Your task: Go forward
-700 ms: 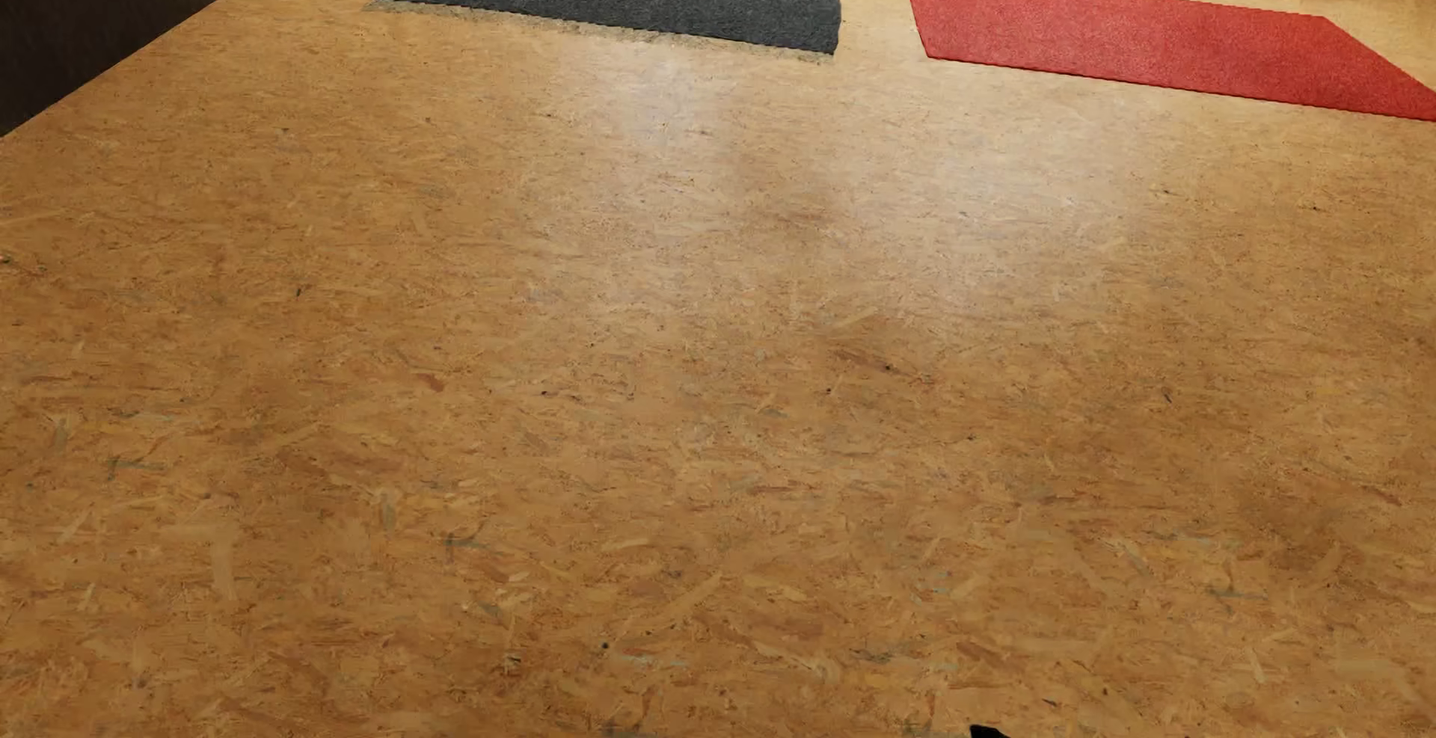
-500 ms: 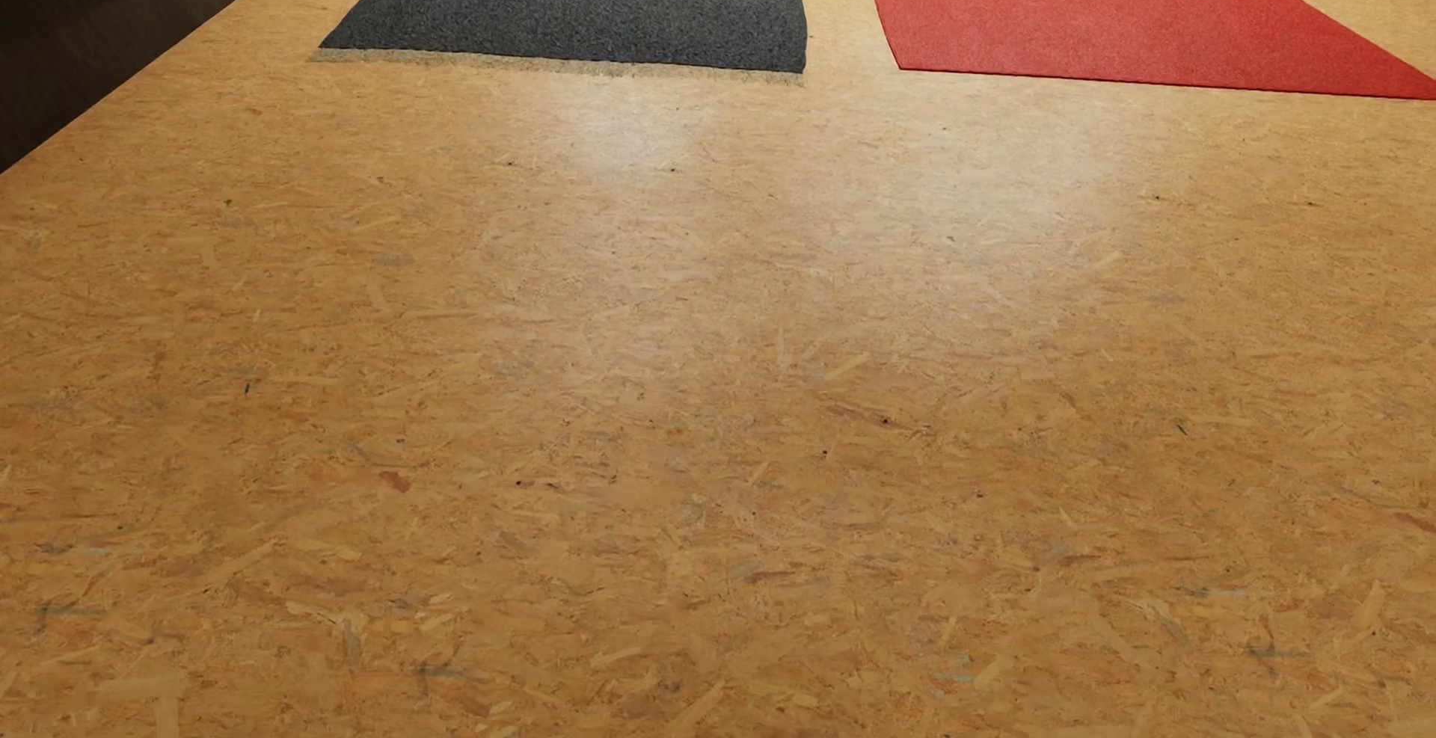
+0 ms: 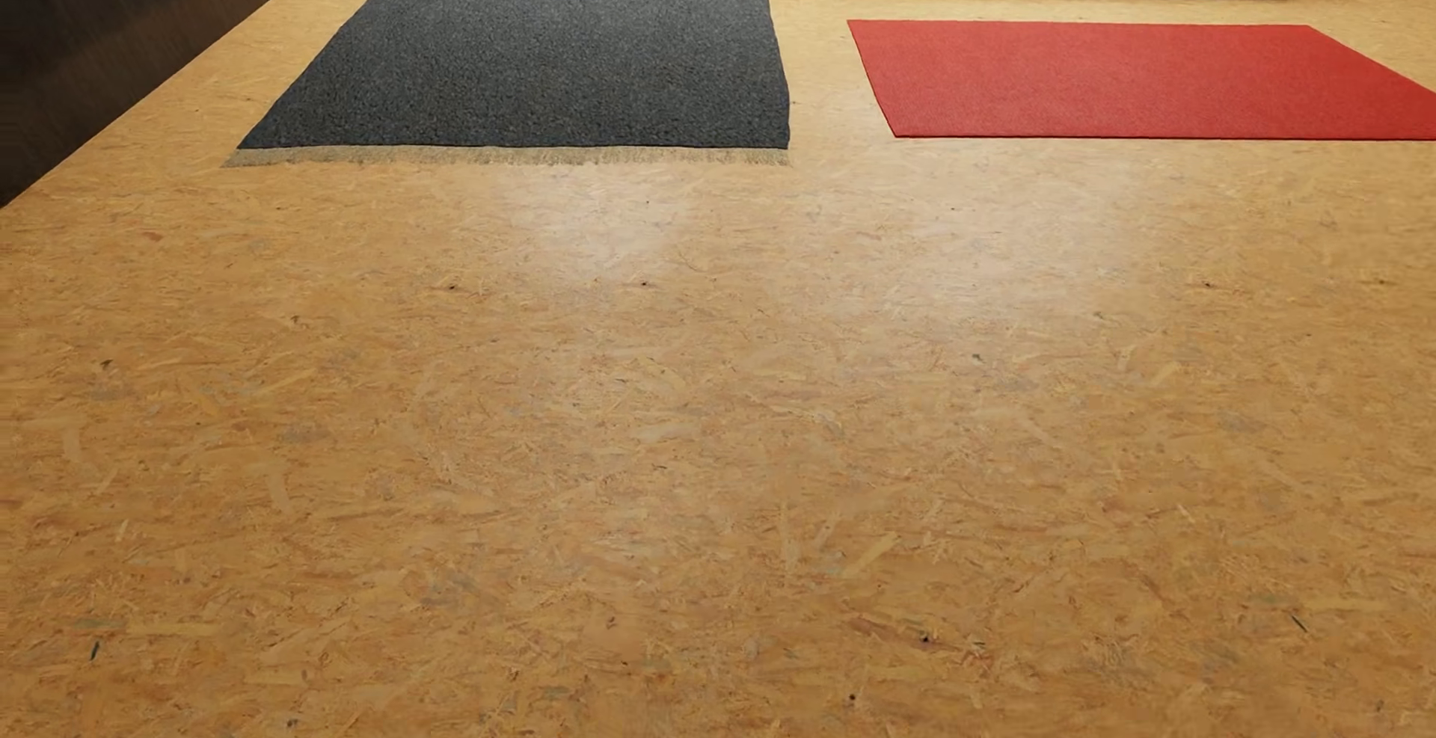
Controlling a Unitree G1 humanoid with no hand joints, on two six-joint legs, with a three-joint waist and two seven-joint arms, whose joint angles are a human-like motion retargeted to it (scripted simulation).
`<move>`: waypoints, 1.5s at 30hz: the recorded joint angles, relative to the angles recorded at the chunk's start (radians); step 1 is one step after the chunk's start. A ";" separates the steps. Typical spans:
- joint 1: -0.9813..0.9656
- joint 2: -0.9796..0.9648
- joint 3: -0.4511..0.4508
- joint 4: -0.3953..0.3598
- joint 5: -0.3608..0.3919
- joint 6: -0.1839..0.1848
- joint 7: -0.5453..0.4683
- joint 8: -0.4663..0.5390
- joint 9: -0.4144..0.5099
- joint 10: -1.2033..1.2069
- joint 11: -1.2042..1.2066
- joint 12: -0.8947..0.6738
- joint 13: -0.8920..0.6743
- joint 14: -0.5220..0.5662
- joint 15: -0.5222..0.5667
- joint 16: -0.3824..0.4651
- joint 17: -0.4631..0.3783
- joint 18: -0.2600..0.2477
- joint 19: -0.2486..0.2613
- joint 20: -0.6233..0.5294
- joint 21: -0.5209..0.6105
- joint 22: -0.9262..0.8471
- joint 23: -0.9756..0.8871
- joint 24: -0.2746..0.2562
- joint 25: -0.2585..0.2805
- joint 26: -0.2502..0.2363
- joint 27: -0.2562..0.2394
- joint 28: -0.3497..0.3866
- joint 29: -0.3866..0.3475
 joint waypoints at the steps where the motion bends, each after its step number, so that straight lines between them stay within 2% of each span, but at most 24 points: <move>1: -0.068 0.074 0.055 -0.009 -0.015 -0.013 0.000 0.000 -0.002 -0.033 -0.017 0.019 -0.012 -0.015 -0.067 -0.004 -0.010 0.000 0.000 -0.018 -0.017 0.021 -0.022 0.000 0.000 0.000 0.000 0.000 0.000; 6: -0.198 0.346 0.235 0.005 -0.089 -0.048 0.000 0.000 -0.028 -0.784 -0.102 0.113 -0.133 0.101 -0.343 -0.005 -0.069 0.000 0.000 0.011 -0.081 0.007 -0.150 0.000 0.000 0.000 0.000 0.000 0.000; 7: -0.176 0.375 0.254 0.005 -0.112 -0.055 0.000 0.000 -0.038 -1.178 -0.098 0.126 -0.161 0.226 -0.355 -0.008 -0.073 0.000 0.000 0.007 -0.103 0.019 -0.162 0.000 0.000 0.000 0.000 0.000 0.000; 8: -0.208 0.388 0.262 0.004 -0.123 -0.061 0.000 0.000 -0.043 -0.932 -0.090 0.133 -0.182 0.150 -0.322 -0.009 -0.070 0.000 0.000 0.006 -0.128 0.038 -0.161 0.000 0.000 0.000 0.000 0.000 0.000; 9: -0.228 0.419 0.267 -0.009 -0.144 -0.070 0.000 0.000 -0.041 -0.853 -0.074 0.139 -0.195 0.149 -0.257 -0.013 -0.066 0.000 0.000 -0.018 -0.141 0.071 -0.155 0.000 0.000 0.000 0.000 0.000 0.000; 11: -0.230 0.414 0.265 -0.035 -0.160 -0.095 0.000 0.000 -0.041 -0.713 0.088 0.134 -0.168 0.173 0.044 -0.020 -0.040 0.000 0.000 -0.074 -0.161 0.148 -0.134 0.000 0.000 0.000 0.000 0.000 0.000; 14: -0.128 0.131 0.237 -0.099 -0.194 -0.086 0.000 0.000 -0.039 -0.641 0.566 0.126 -0.135 -0.008 0.434 -0.029 -0.041 0.000 0.000 -0.065 -0.061 0.105 -0.125 0.000 0.000 0.000 0.000 0.000 0.000; 16: 0.014 -0.028 0.170 -0.121 -0.188 -0.071 0.000 0.000 -0.015 -0.680 0.767 0.089 -0.116 -0.063 0.275 -0.021 -0.024 0.000 0.000 -0.066 -0.039 0.059 -0.105 0.000 0.000 0.000 0.000 0.000 0.000; 18: 0.158 -0.168 0.058 -0.112 -0.170 -0.047 0.000 0.000 -0.002 -0.760 0.707 0.029 -0.081 -0.082 0.180 -0.005 -0.004 0.000 0.000 -0.050 -0.024 0.031 -0.086 0.000 0.000 0.000 0.000 0.000 0.000; 21: 0.326 -0.295 -0.073 -0.094 -0.166 -0.029 0.000 0.000 0.016 -0.835 0.291 -0.040 -0.003 -0.153 0.394 0.024 -0.011 0.000 0.000 0.027 0.008 -0.082 -0.144 0.000 0.000 0.000 0.000 0.000 0.000; 22: 0.364 -0.311 -0.102 -0.090 -0.168 -0.035 0.000 0.000 0.013 -0.845 0.117 -0.061 0.019 -0.181 0.383 0.039 -0.008 0.000 0.000 0.045 0.028 -0.126 -0.155 0.000 0.000 0.000 0.000 0.000 0.000; 23: 0.406 -0.300 -0.116 -0.088 -0.159 -0.041 0.000 0.000 0.006 -0.854 -0.040 -0.081 0.035 -0.209 0.183 0.049 0.002 0.000 0.000 0.070 0.021 -0.155 -0.157 0.000 0.000 0.000 0.000 0.000 0.000; 24: 0.454 -0.278 -0.135 -0.080 -0.158 -0.046 0.000 0.000 0.001 -0.860 -0.091 -0.098 0.049 -0.229 -0.094 0.056 0.009 0.000 0.000 0.084 0.040 -0.173 -0.141 0.000 0.000 0.000 0.000 0.000 0.000; 25: 0.480 -0.281 -0.157 -0.068 -0.156 -0.045 0.000 0.000 -0.004 -0.844 -0.086 -0.105 0.056 -0.225 -0.174 0.058 0.016 0.000 0.000 0.106 0.042 -0.187 -0.131 0.000 0.000 0.000 0.000 0.000 0.000; 27: 0.510 -0.322 -0.152 -0.037 -0.102 -0.031 0.000 0.000 -0.017 -0.770 -0.060 -0.104 0.068 -0.110 0.097 0.051 0.023 0.000 0.000 0.132 0.074 -0.174 -0.085 0.000 0.000 0.000 0.000 0.000 0.000; 29: 0.464 -0.320 -0.133 0.004 -0.051 -0.012 0.000 0.000 -0.052 -0.580 0.029 -0.045 0.075 0.234 0.253 0.021 0.029 0.000 0.000 0.149 0.070 -0.092 -0.013 0.000 0.000 0.000 0.000 0.000 0.000; 30: 0.386 -0.280 -0.122 0.024 -0.033 -0.015 0.000 0.000 -0.054 -0.435 0.056 -0.031 0.066 0.376 0.223 0.014 0.035 0.000 0.000 0.132 0.058 -0.051 0.009 0.000 0.000 0.000 0.000 0.000 0.000; 31: 0.283 -0.232 -0.113 0.040 -0.012 -0.015 0.000 0.000 -0.047 -0.263 0.071 -0.021 0.065 0.366 0.179 0.007 0.031 0.000 0.000 0.111 0.036 -0.008 -0.012 0.000 0.000 0.000 0.000 0.000 0.000; 33: 0.107 -0.088 -0.039 0.041 -0.003 -0.035 0.000 0.000 -0.031 -0.022 0.057 -0.015 0.036 0.024 0.067 -0.003 0.024 0.000 0.000 0.053 0.022 0.082 -0.015 0.000 0.000 0.000 0.000 0.000 0.000; 36: -0.085 0.151 0.118 0.025 -0.045 -0.064 0.000 0.000 -0.011 -0.107 -0.037 0.036 -0.048 -0.061 -0.099 -0.019 -0.017 0.000 0.000 0.041 -0.004 0.088 -0.065 0.000 0.000 0.000 0.000 0.000 0.000; 40: -0.180 0.349 0.252 0.024 -0.092 -0.074 0.000 0.000 -0.024 -0.746 -0.094 0.112 -0.182 0.102 -0.283 -0.027 -0.052 0.000 0.000 0.036 -0.080 0.030 -0.127 0.000 0.000 0.000 0.000 0.000 0.000; 41: -0.170 0.378 0.268 0.017 -0.108 -0.077 0.000 0.000 -0.035 -1.210 -0.091 0.124 -0.209 0.389 -0.305 -0.030 -0.051 0.000 0.000 0.027 -0.094 0.055 -0.148 0.000 0.000 0.000 0.000 0.000 0.000; 43: -0.226 0.432 0.296 -0.003 -0.142 -0.085 0.000 0.000 -0.031 -0.833 -0.074 0.142 -0.240 0.110 -0.228 -0.039 -0.045 0.000 0.000 0.032 -0.133 0.082 -0.185 0.000 0.000 0.000 0.000 0.000 0.000; 45: -0.239 0.404 0.314 -0.033 -0.167 -0.096 0.000 0.000 -0.049 -0.698 0.104 0.163 -0.211 0.163 0.054 -0.050 -0.014 0.000 0.000 0.002 -0.154 0.129 -0.180 0.000 0.000 0.000 0.000 0.000 0.000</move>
